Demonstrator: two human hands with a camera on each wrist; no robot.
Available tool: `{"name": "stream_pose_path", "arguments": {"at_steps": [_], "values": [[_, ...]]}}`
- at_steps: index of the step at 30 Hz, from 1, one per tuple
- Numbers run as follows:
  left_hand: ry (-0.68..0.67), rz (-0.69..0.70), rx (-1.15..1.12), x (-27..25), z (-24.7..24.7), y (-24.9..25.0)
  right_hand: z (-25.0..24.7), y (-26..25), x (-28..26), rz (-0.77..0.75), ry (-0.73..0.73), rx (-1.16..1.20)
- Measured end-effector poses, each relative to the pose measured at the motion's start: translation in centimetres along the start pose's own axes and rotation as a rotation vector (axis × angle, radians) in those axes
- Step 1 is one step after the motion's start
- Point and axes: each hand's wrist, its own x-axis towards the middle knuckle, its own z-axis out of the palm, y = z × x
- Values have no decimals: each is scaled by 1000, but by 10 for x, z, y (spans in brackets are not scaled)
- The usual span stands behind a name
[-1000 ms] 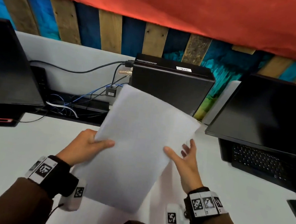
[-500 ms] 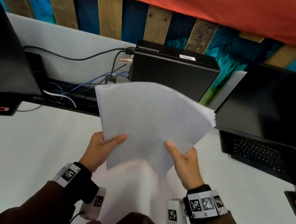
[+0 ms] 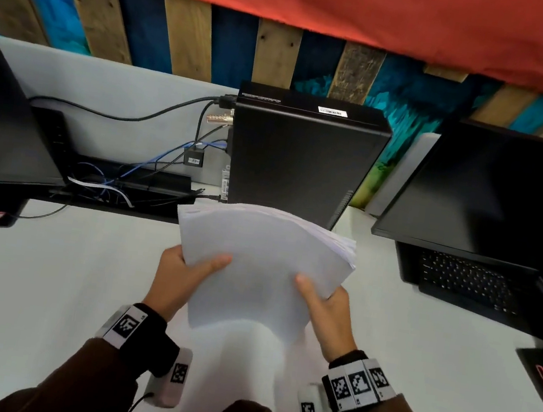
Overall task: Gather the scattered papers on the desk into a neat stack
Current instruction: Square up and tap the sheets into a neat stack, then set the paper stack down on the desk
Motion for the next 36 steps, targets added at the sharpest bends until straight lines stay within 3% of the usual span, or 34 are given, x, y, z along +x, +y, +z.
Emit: {"name": "stream_pose_path", "arguments": {"at_steps": [5,11,18,21,25,27,32,36], "values": [[68,280,-55,-7,17,56,6,-52,6,-277,69,119],[141,261,13,-4,21,64,9,-64,12,-259,139,121],[78,285,-2,-3,12,55,3,-54,10,-334,120,48],[16,193,44,-3,-2,18,-4,-25,7,-218,87,24],[-50,0,217,-10,-19,-43,-13,34,2,-19,41,-176],[-37,-30,295,-11,-21,-59,-17,56,0,39,26,-262],[101,40,419,2,-25,-39,6,58,12,16,45,-388],[228,111,621,22,-74,-5,67,40,33,27,-109,-377]]}}
